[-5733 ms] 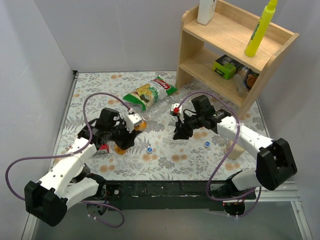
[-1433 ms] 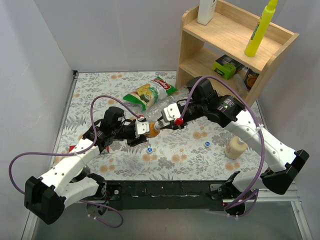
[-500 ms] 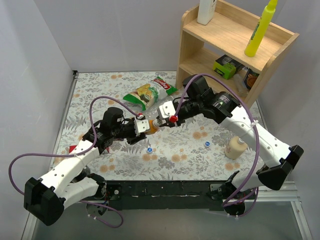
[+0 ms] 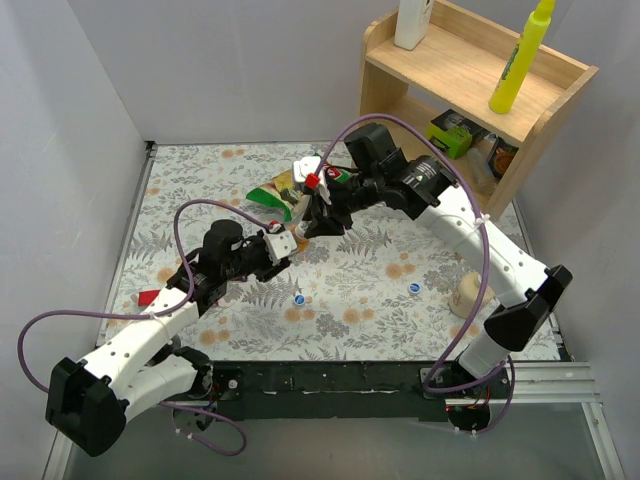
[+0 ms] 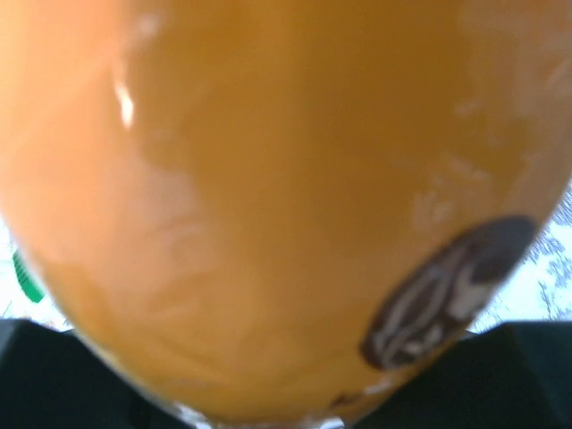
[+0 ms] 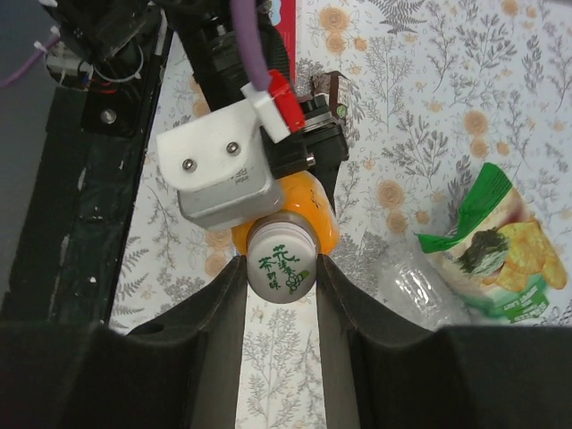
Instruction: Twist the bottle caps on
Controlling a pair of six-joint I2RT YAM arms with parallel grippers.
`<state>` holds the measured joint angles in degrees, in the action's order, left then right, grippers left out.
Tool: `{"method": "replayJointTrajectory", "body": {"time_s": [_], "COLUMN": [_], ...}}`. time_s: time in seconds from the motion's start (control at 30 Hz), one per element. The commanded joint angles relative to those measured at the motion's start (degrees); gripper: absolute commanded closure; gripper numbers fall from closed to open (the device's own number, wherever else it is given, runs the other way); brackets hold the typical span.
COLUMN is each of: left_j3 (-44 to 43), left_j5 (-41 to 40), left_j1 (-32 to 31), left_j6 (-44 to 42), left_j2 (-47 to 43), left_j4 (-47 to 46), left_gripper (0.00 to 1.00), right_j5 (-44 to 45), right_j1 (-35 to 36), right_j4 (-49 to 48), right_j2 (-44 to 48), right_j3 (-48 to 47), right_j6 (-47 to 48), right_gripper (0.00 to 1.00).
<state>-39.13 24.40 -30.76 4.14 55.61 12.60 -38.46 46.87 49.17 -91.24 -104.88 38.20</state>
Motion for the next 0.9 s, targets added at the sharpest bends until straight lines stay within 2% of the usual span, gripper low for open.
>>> {"method": "replayJointTrajectory", "body": {"time_s": [0.0, 0.17, 0.27, 0.3, 0.47, 0.63, 0.87], "left_j3": [-0.5, 0.1, 0.6, 0.6, 0.4, -0.2, -0.8], "left_j5": [0.3, -5.3, -8.8, -8.9, -1.5, 0.0, -1.3], "left_j1": [-1.8, -1.8, -1.8, -1.8, -1.8, -1.8, -2.4], "left_j6": [2.8, 9.0, 16.0, 19.6, 23.8, 21.4, 12.1], "left_j2": [-3.9, -4.5, -5.1, -5.3, -6.7, -5.8, -5.1], "left_j4": [-15.1, -17.6, -19.0, -18.8, -17.2, -16.5, -16.6], "left_gripper": [1.00, 1.00, 1.00, 1.00, 1.00, 1.00, 1.00], "right_j5": [4.5, 8.5, 10.3, 10.9, 10.4, 7.6, 8.7], "right_j1": [0.1, 0.0, 0.0, 0.0, 0.0, 0.0, 0.0], "right_j4": [6.5, 8.3, 6.9, 6.4, 3.7, 4.0, 4.8], "right_j2": [-6.6, -9.2, -9.1, -9.0, -8.1, -9.0, -9.4], "right_j3": [-6.4, -8.6, -7.4, -7.2, -5.2, -5.5, -4.7], "right_j6": [-10.5, -14.3, -16.9, -17.4, -19.5, -20.1, -20.4], "right_gripper": [0.80, 0.81, 0.81, 0.81, 0.81, 0.82, 0.82]}}
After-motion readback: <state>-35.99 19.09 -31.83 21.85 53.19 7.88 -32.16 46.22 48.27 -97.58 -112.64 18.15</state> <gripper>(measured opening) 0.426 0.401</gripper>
